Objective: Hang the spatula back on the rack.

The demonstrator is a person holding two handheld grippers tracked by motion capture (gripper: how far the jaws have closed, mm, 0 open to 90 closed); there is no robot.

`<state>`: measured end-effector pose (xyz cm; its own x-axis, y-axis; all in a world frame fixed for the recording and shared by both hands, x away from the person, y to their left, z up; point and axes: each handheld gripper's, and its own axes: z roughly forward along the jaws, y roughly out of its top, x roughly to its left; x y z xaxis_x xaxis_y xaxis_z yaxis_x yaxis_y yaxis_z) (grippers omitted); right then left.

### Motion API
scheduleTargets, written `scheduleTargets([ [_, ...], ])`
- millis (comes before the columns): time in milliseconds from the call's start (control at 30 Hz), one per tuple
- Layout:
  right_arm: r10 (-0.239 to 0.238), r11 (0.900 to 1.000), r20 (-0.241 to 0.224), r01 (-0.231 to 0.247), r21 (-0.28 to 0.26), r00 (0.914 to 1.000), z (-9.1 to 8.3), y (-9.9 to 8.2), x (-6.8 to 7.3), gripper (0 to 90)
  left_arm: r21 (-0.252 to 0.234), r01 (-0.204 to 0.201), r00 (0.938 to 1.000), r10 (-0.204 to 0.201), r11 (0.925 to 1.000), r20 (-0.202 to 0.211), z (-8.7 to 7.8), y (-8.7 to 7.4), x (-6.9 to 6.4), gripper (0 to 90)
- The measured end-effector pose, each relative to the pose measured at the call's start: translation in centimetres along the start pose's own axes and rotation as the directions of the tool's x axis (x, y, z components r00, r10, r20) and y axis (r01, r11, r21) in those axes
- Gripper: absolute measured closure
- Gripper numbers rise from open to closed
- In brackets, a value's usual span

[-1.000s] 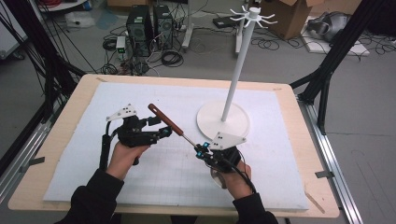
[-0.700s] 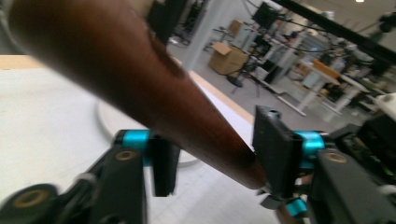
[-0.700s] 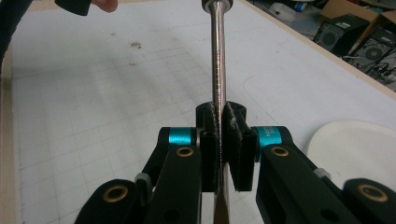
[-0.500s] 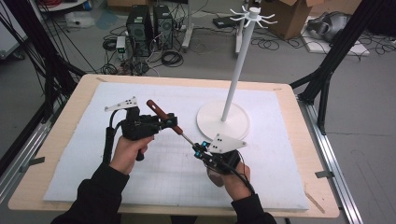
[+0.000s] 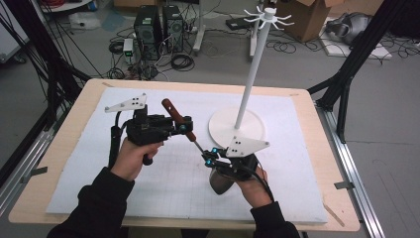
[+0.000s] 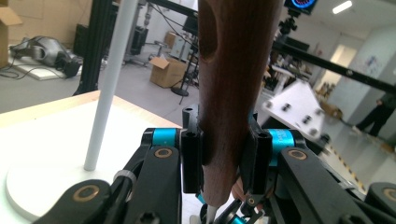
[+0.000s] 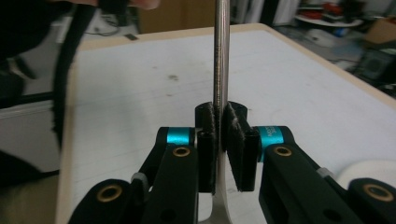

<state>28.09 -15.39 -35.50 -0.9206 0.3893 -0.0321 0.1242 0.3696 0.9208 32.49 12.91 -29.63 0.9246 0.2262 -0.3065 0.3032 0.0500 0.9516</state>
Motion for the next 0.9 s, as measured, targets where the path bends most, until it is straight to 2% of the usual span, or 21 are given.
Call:
scheduleTargets([
  [100, 0.007, 0.9998, -0.094, -0.009, -0.017, 0.9955, -0.1, 0.0, -0.8, 68.9, 0.028, -0.039, 0.9988, 0.038, 0.9989, 0.030, 0.0, 0.4, -0.3, 73.3],
  [200, 0.002, 0.9993, -0.192, -0.010, -0.036, 0.9815, -0.1, -0.1, -1.7, 66.7, 0.038, -0.065, 0.9947, 0.062, 0.9971, 0.081, 0.0, 0.7, -0.5, 73.3],
  [267, 0.002, 0.9992, -0.260, -0.012, -0.037, 0.9657, 0.1, 0.0, -2.1, 66.2, 0.045, -0.077, 0.9910, 0.072, 0.9960, 0.113, 0.0, 0.8, -0.7, 73.3],
  [333, -0.015, 0.9995, -0.319, 0.005, -0.032, 0.9478, 0.7, 0.2, -2.3, 66.5, 0.056, -0.095, 0.9864, 0.086, 0.9939, 0.140, 0.1, 0.8, -0.8, 73.2],
  [433, -0.027, 0.9995, -0.384, 0.019, -0.026, 0.9230, 1.7, 0.3, -2.1, 70.4, 0.074, -0.114, 0.9786, 0.099, 0.9907, 0.180, 0.3, 0.8, -1.0, 73.2],
  [500, -0.032, 0.9995, -0.403, 0.027, -0.017, 0.9145, 2.0, 0.4, -1.9, 76.8, 0.083, -0.127, 0.9725, 0.108, 0.9883, 0.206, 0.5, 0.8, -1.2, 73.2],
  [533, -0.032, 0.9995, -0.423, 0.029, -0.015, 0.9053, 2.2, 0.3, -1.8, 80.1, 0.085, -0.135, 0.9708, 0.115, 0.9871, 0.211, 0.5, 0.8, -1.2, 73.2],
  [567, -0.031, 0.9995, -0.435, 0.028, -0.015, 0.9001, 2.3, 0.3, -1.8, 81.8, 0.086, -0.142, 0.9696, 0.122, 0.9861, 0.213, 0.6, 0.8, -1.3, 73.2],
  [633, -0.008, 1.0000, -0.440, 0.005, -0.007, 0.8981, 2.4, 0.3, -1.8, 83.2, 0.082, -0.148, 0.9687, 0.128, 0.9855, 0.212, 0.6, 0.9, -1.3, 73.1],
  [667, 0.008, 0.9999, -0.432, -0.012, -0.007, 0.9017, 2.4, 0.3, -1.8, 83.6, 0.077, -0.150, 0.9712, 0.132, 0.9857, 0.198, 0.6, 0.8, -1.3, 73.1],
  [733, 0.028, 0.9992, -0.394, -0.037, -0.015, 0.9185, 2.3, 0.2, -1.8, 84.0, 0.064, -0.137, 0.9786, 0.125, 0.9885, 0.164, 0.5, 0.7, -1.1, 72.5],
  [767, 0.045, 0.9984, -0.387, -0.055, -0.016, 0.9212, 2.3, 0.1, -1.8, 84.1, 0.051, -0.137, 0.9814, 0.129, 0.9892, 0.142, 0.4, 0.7, -1.1, 70.5],
  [800, 0.055, 0.9978, -0.374, -0.065, -0.012, 0.9256, 2.2, 0.1, -1.8, 84.1, 0.032, -0.136, 0.9881, 0.134, 0.9902, 0.076, 0.4, 0.5, -1.0, 59.8],
  [833, 0.070, 0.9970, -0.353, -0.078, -0.006, 0.9331, 2.2, 0.0, -1.7, 84.1, 0.030, -0.118, 0.9924, 0.117, 0.9925, 0.039, 0.3, 0.4, -0.8, 44.8],
  [900, 0.079, 0.9961, -0.316, -0.087, -0.012, 0.9455, 2.0, 0.0, -1.7, 84.1, 0.016, -0.125, 0.9922, 0.125, 0.9921, 0.006, -0.1, 0.0, -0.6, 39.0],
])
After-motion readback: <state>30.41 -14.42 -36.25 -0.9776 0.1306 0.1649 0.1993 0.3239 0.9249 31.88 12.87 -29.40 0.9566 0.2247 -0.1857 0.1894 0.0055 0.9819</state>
